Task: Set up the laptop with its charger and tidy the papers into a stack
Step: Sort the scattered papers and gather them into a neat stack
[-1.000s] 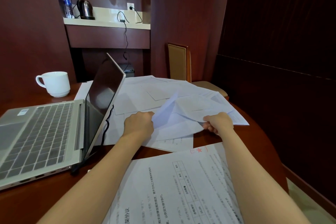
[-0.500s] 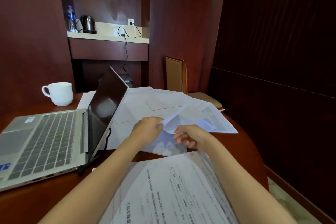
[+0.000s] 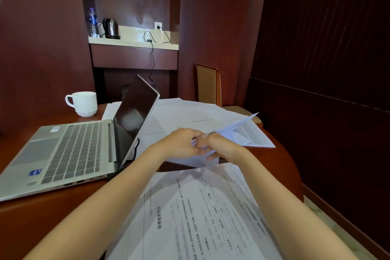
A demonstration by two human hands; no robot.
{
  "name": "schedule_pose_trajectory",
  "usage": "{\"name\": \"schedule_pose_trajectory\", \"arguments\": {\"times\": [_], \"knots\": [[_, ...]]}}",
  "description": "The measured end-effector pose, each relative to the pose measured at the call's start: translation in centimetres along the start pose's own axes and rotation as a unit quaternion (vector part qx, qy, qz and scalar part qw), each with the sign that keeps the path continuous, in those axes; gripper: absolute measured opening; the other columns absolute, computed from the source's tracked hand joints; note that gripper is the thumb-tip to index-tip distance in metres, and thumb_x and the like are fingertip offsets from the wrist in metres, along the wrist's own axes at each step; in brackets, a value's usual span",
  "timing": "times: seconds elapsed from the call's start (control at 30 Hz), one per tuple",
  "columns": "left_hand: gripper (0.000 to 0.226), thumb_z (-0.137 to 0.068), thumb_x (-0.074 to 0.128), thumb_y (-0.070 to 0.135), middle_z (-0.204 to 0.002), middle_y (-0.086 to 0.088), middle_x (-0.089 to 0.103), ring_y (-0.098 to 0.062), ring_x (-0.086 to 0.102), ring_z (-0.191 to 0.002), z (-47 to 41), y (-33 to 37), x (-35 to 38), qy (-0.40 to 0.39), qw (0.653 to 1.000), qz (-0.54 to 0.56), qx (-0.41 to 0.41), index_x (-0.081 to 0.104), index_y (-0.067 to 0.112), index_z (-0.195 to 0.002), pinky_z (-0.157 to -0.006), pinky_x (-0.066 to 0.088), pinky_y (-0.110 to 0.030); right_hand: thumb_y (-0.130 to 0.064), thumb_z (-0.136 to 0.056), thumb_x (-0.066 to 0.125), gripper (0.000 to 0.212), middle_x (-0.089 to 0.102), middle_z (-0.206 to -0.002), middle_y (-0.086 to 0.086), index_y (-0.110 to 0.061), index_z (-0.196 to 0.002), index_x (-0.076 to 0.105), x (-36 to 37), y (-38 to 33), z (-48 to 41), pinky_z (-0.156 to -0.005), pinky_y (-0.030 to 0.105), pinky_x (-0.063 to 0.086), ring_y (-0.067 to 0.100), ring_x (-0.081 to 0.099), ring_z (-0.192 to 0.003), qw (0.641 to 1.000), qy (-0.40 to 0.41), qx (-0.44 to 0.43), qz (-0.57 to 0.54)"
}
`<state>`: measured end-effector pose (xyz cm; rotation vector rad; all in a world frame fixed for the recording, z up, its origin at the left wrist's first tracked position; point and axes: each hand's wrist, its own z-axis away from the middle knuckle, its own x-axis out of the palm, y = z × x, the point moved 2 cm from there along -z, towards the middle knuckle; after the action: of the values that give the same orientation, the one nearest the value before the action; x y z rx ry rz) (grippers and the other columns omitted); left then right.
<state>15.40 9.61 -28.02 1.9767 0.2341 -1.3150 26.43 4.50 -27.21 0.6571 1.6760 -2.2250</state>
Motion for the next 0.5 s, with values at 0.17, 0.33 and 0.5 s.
{"name": "schedule_pose_trajectory", "arguments": {"times": [0.17,0.33,0.5], "knots": [[0.028,-0.083,0.043,0.0,-0.094,-0.009,0.065,-0.029,0.056,-0.09,0.5,0.9,-1.2,0.066,0.987,-0.147,-0.014,0.06,0.013,-0.1,-0.065,0.035,-0.028,-0.016,-0.091,0.052,0.019,0.057,-0.117,-0.004,-0.022,-0.105,0.063,0.1,-0.3,0.5,-0.088,0.027,0.044,0.015,0.051,-0.111,0.993,-0.037,-0.104,0.029],[0.053,-0.084,0.038,-0.009,-0.109,-0.013,0.062,-0.031,0.057,-0.099,1.2,-0.2,-1.8,0.087,0.983,-0.15,-0.056,0.056,0.022,-0.123,-0.077,0.044,-0.036,-0.007,-0.087,0.059,0.052,0.049,-0.136,0.01,-0.007,-0.137,0.043,-2.1,2.0,-0.7,-0.092,0.027,0.042,0.024,0.047,-0.121,0.976,0.098,-0.092,0.169],[0.051,-0.087,0.038,-0.01,-0.111,-0.012,0.059,-0.026,0.053,-0.092,1.8,-1.4,-2.5,0.101,0.985,-0.124,-0.071,0.057,0.022,-0.122,-0.066,0.038,-0.028,-0.004,-0.075,0.073,0.088,0.04,-0.134,0.005,-0.014,-0.144,0.021,-5.4,5.9,-1.3,-0.08,0.032,0.039,0.026,0.043,-0.117,0.964,0.225,-0.038,-0.138]]}}
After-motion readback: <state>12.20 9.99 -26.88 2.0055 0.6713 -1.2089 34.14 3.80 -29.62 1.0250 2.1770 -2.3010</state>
